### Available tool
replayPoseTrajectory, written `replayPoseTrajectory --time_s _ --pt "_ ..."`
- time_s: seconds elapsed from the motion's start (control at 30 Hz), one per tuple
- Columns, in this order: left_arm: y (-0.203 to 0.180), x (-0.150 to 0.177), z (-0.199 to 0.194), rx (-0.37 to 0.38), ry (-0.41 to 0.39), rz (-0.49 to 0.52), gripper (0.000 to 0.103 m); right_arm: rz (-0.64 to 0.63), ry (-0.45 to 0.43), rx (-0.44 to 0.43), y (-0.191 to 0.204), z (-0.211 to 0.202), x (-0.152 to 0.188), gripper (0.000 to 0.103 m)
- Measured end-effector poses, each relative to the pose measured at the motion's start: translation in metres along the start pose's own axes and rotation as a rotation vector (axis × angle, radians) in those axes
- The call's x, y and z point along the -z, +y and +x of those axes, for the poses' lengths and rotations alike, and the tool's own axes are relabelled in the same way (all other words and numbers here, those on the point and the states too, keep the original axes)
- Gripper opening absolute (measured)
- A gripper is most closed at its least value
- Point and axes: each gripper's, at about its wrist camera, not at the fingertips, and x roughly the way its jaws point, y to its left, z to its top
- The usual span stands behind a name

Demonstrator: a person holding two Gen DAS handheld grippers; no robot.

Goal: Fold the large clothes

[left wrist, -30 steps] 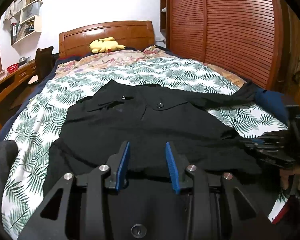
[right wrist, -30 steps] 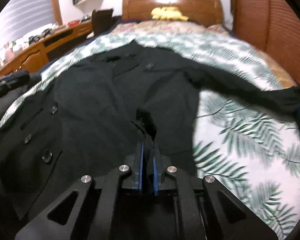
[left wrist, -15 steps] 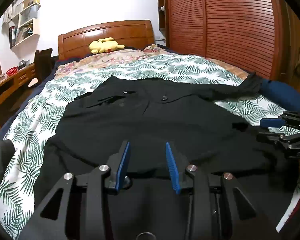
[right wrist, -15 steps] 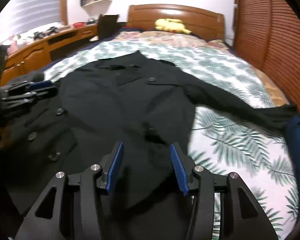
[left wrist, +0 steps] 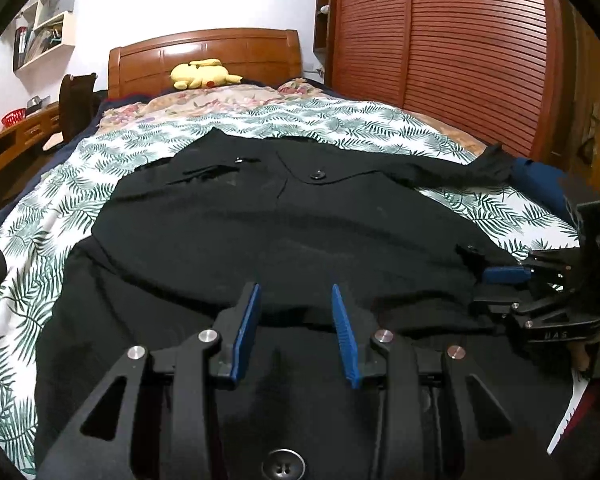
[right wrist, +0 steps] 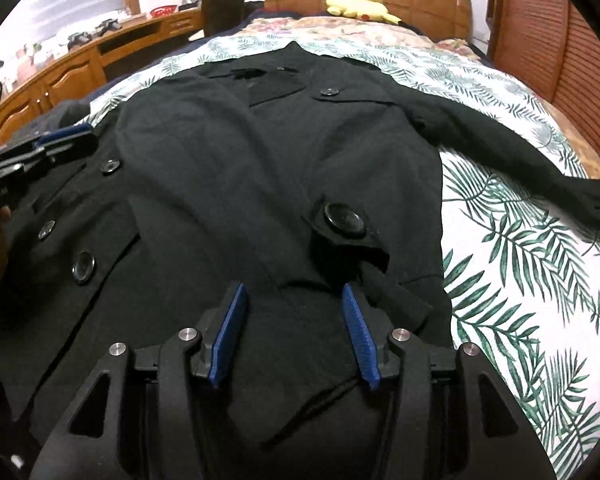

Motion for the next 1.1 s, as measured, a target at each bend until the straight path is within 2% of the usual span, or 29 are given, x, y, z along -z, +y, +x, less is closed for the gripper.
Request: replayPoseTrajectory --time_s 0.3,0.4,0.5,0.6,0.77,0.97,1.1 --pt "0.004 0.002 0.003 -0.006 0.002 -0.019 0.035 0.009 0.025 0.003 -0.001 -0.005 -0.004 0.052" --pt "0.004 0.002 0.003 -0.006 0.003 -0.02 0.035 0.018 0.011 -0.001 -0.009 -0.022 -0.01 0.052" --pt "0.005 0.002 0.004 -0.007 0.005 -0.02 0.035 -0.007 -0.022 0.05 -0.024 -0.045 -0.022 0.055" --pt "0.006 0.003 0.005 -0.008 0.008 -0.02 0.035 0.001 -0.036 0.115 -0.055 -0.062 -0.034 0.057" --pt "0.006 0.004 0.007 -0.013 0.013 -0.019 0.035 0.064 -0.041 0.277 -0.135 -0.078 -0.056 0.058" --pt "0.005 0.004 0.011 -0.019 0.025 -0.022 0.035 0.262 -0.036 0.42 -0.244 -0.087 -0.073 0.058" --pt "0.006 0.004 0.013 -0.019 0.029 -0.024 0.035 0.349 -0.029 0.478 -0.293 -0.093 -0.08 0.058"
